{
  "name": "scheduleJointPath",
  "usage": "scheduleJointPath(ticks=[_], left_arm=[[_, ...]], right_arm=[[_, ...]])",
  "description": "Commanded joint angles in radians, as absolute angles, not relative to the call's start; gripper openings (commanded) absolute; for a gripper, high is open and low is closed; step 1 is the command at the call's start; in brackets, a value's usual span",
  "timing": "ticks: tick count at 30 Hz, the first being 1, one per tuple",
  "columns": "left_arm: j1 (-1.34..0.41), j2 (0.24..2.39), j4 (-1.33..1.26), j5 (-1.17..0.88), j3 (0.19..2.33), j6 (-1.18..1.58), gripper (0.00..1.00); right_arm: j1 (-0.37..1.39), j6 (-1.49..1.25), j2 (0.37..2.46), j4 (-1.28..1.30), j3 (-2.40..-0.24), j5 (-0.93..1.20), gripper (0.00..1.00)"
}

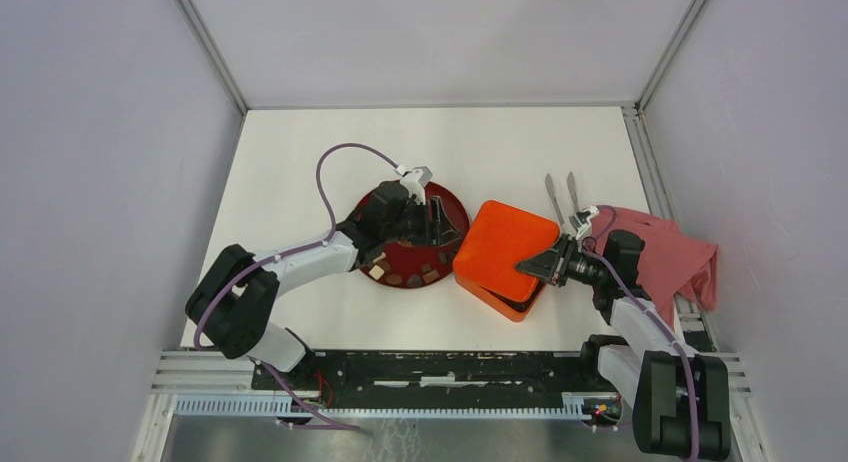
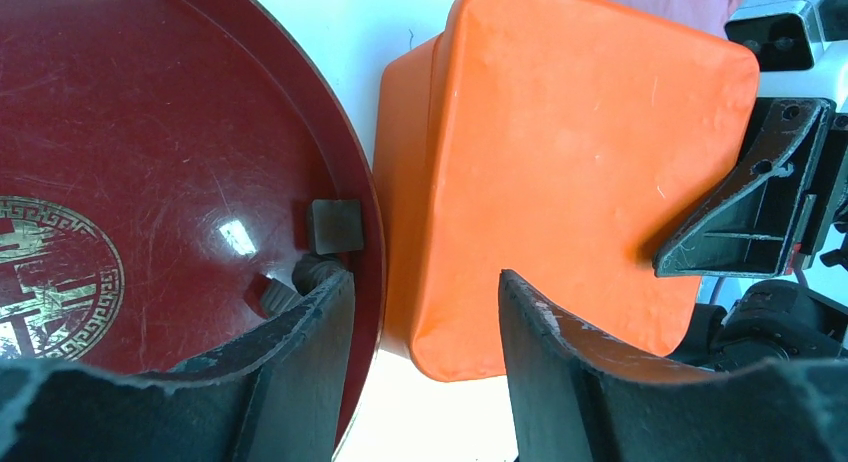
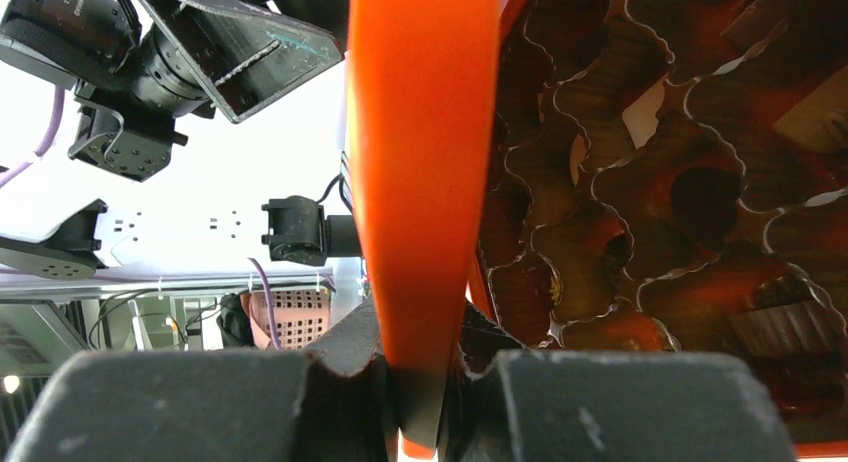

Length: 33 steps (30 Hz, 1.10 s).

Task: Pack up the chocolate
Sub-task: Close the box lid on the packing box.

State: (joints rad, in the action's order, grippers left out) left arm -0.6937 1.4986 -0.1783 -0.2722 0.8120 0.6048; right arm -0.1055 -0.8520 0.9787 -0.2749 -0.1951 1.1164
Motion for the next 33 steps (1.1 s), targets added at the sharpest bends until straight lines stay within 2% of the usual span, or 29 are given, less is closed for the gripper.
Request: scheduleJointPath(ticks=[1, 6, 16, 28, 33], left_arm=[[-0.713, 1.499, -0.251, -0.294, 0.802, 0.603, 0.61], [-0.739, 1.526, -0.221, -0.266, 0.817, 0.607, 0.57], [-0.774, 1.585, -0.102, -0.174, 0.898, 0.585, 0.57], [-0.787, 1.661, -0.069, -0.274, 0.974, 0.549, 0.56], [-0.794, 1.694, -0.057, -0.293, 1.009, 0.545, 0.55]], right_arm=[[-0.11, -0.906, 0.974, -0.355, -0.19, 1.113, 0.01], [-0.113, -0.903, 0.968, -0.337, -0.196, 1.115, 0.03], [-0.13, -0.834, 0.963, -0.262, -0.199, 1.093, 0.08], [-0.133, -0.784, 0.947, -0.205, -0.205, 1.071, 0.2], [-0.135, -0.744, 0.938, -0.157, -0.224, 1.064, 0.2]])
